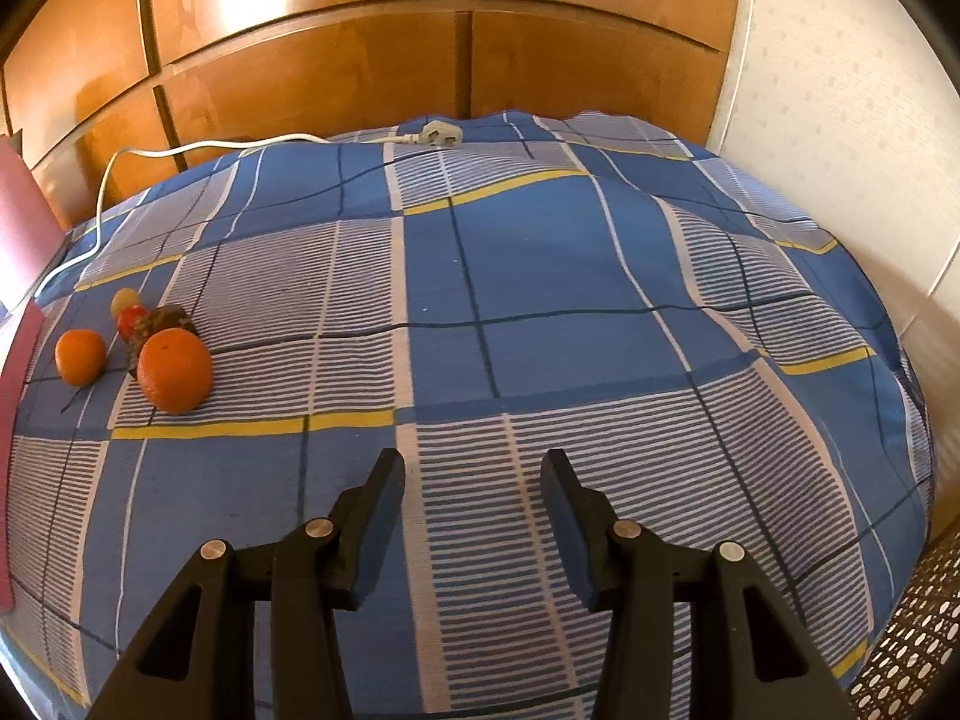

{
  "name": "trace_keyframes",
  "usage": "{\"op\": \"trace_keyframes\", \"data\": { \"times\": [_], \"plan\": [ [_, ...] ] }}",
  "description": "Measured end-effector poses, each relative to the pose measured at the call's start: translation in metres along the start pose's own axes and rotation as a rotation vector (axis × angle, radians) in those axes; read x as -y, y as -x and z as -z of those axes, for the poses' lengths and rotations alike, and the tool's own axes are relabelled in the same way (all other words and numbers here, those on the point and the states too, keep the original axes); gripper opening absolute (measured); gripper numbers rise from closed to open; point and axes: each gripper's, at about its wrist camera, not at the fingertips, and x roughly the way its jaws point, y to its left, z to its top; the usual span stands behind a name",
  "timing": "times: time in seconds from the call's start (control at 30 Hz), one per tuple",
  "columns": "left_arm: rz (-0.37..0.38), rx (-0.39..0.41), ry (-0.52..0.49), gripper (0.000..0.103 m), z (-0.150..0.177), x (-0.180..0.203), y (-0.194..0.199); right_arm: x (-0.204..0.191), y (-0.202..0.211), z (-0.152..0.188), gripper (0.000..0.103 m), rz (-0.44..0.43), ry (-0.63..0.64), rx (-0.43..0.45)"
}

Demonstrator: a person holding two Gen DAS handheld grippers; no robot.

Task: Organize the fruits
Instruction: 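Carry the log piece into the tray and open the left tool, then move the right tool to the large orange and grasp it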

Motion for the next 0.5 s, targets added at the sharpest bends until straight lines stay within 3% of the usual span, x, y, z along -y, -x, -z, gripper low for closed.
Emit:
{"op": "trace_keyframes", "data": {
  "times": [0.27,0.43,0.5],
  "plan": [
    [-0.034,0.007,0.04,0.075,0.002,-0.015,0.004,-0.006,0.0,-0.002,0.048,-0.026,-0.001,-0.013],
    [-0.045,-0.004,0.05,0.076,0.004,-0.02,0.002,-0.024,0.002,-0.008,0.05,-0.13,0.016,-0.02],
    [-0.043,-0.008,0.051,0.076,0.005,-0.02,0.001,-0.035,0.004,-0.012,0.055,-0.183,0.036,-0.017]
  ]
}}
